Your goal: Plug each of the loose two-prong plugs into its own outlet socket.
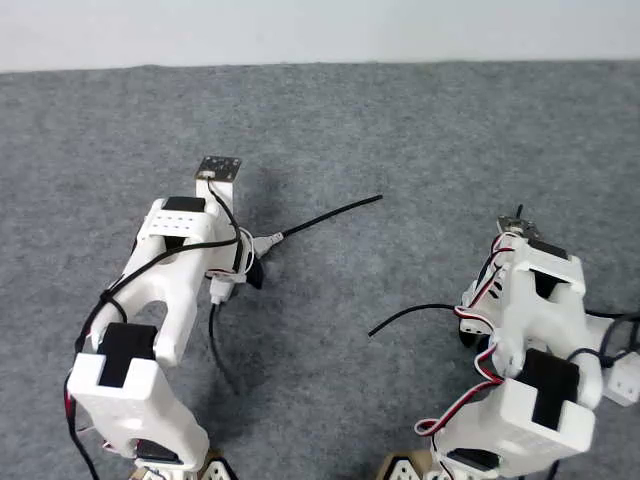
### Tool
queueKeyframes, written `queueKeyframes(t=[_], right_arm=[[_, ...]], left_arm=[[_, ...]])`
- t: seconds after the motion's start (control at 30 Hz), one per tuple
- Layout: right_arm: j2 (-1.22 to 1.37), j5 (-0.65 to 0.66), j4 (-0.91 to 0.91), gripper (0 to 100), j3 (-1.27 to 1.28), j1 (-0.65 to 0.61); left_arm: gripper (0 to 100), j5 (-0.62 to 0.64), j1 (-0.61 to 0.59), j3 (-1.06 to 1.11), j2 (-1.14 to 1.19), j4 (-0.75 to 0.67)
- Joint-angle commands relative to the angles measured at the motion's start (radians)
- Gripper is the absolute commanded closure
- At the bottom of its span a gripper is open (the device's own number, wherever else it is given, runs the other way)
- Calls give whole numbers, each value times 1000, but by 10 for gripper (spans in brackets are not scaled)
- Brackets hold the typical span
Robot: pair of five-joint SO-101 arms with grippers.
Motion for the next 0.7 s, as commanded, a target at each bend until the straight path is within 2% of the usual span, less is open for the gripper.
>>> queueKeyframes(t=[0.0,0.13,0.33,0.67], right_arm=[[18,-2,-25,927,-43,-18],[18,-2,-25,927,-43,-18],[18,-2,-25,927,-43,-18],[18,-2,-25,927,-43,-18]], left_arm=[[739,-6,-9,-33,-3,-14],[739,2,-43,-30,-8,-12],[739,40,-173,-85,-46,8],[739,5,-180,48,-213,38]])
